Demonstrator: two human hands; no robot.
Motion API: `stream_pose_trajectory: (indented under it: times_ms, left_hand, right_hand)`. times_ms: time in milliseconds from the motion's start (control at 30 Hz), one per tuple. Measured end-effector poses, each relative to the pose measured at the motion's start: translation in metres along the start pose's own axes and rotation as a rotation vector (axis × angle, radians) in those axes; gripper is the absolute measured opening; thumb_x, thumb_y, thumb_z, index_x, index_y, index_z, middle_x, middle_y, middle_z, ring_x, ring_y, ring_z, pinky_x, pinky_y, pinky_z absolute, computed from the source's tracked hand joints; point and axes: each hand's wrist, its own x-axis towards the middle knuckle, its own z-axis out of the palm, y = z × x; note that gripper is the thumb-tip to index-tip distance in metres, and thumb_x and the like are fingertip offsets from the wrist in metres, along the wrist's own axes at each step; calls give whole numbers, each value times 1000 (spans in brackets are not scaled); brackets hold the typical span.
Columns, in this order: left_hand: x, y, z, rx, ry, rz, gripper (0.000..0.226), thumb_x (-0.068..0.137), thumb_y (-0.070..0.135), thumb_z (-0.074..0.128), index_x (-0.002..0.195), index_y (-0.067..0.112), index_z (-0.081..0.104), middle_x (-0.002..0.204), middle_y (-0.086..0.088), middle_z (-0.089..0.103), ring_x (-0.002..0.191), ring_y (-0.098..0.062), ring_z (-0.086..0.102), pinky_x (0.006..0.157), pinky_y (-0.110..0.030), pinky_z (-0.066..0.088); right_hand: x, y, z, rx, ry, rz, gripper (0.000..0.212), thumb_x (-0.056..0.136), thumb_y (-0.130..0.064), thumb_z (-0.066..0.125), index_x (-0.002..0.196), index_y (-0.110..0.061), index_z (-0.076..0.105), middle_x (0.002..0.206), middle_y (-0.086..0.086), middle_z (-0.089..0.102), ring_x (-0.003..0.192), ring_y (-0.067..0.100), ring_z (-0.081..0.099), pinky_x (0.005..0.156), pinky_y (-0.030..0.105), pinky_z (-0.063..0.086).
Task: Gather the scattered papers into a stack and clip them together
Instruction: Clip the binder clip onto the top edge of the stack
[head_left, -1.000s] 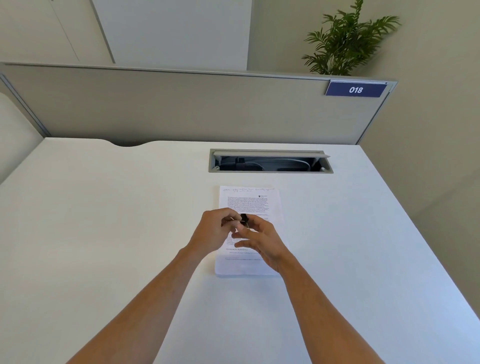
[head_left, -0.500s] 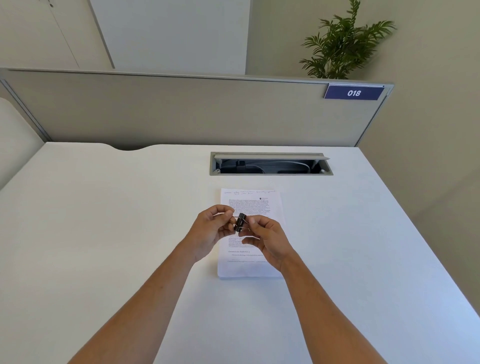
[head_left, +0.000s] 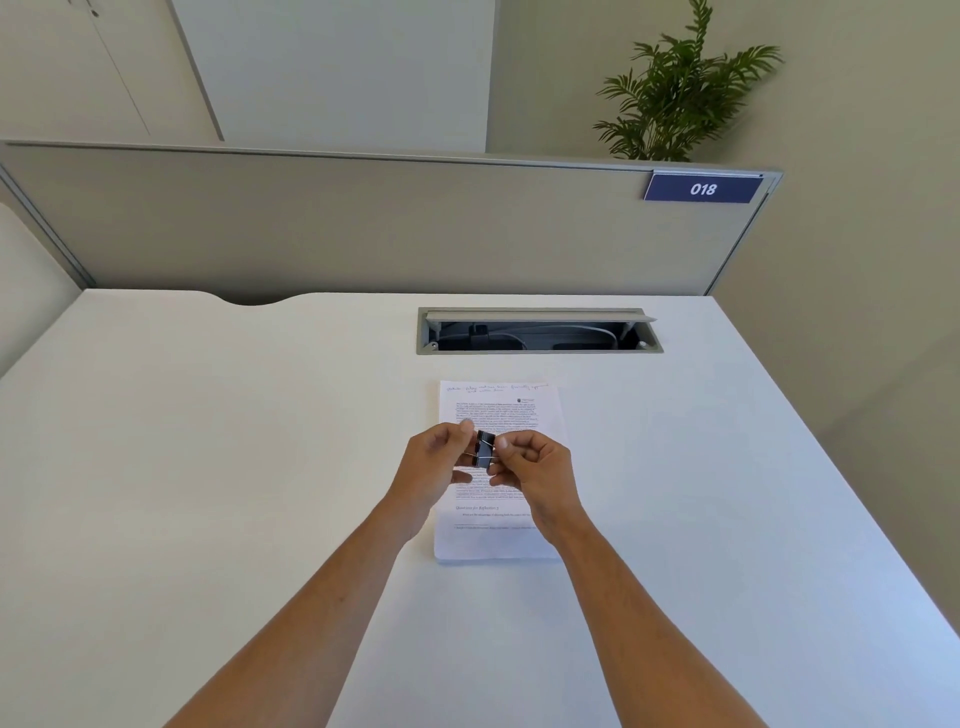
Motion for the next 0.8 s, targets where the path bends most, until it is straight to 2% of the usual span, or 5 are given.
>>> stream_pose_trajectory:
  times_ms: [167,300,467,567,800]
  left_hand:
    - [2,-5,1,127,27,89,12,92,14,65,99,6,68,91,-8,72,83,-21,71,75,-29,59]
    - [7,-8,0,175,78,130,7,92,9,62,95,9,69,87,-8,74,83,-29,71,78,-36,60]
    - [6,-11,4,141,113,111,8,93,10,61,94,11,69,91,-8,74,86,-26,70,70,-30,57]
    - [6,-15,2,83,111,63,11,93,11,61,98,7,70,93,-8,74,86,-23,68,65,-26,51]
    - [8,-19,6,3,70,25,13,94,10,60,101,6,71,87,-3,74,83,-20,69,68,-29,52]
  right_hand:
    - [-1,4,-1,-31,-41,-2,5,90,-4,67,94,-1,68,75,14,74,69,23,71,68,32,61]
    - [-3,5,-2,29,-88,27,18,87,-3,71,105,-1,67,81,16,74,75,26,72,76,36,60]
    - [-2,7,-2,-20,-88,43,31,87,-11,73,117,-3,65,101,19,70,88,30,73,81,37,60]
    - [-2,9,-6,-26,-102,67,32,87,-13,73,117,-3,67,105,21,69,91,29,72,82,36,59]
    - [-4,12,-13,-20,-143,121,16,92,-18,68,96,-3,73,87,8,72,83,25,70,81,35,58]
